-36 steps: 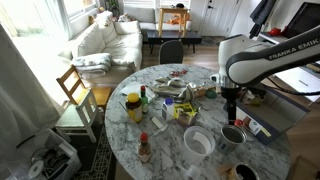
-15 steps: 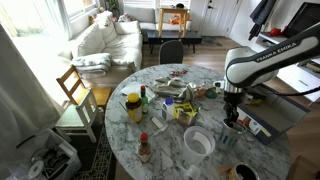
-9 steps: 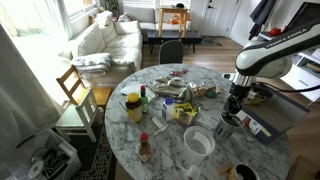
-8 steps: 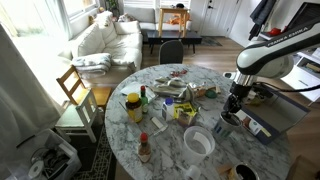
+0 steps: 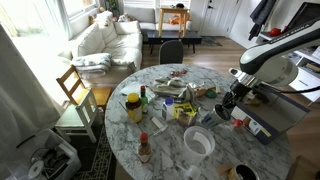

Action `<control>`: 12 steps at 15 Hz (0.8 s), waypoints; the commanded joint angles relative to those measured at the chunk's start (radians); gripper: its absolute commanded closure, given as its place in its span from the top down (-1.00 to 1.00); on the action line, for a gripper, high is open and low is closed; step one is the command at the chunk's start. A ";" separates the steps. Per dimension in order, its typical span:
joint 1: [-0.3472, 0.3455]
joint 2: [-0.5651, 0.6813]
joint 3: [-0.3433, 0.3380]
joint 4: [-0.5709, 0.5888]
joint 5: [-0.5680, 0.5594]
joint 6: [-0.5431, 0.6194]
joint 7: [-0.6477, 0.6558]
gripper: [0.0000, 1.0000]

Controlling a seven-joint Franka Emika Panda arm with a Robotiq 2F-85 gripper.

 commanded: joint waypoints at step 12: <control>0.065 -0.072 -0.059 -0.142 -0.478 0.082 0.305 0.63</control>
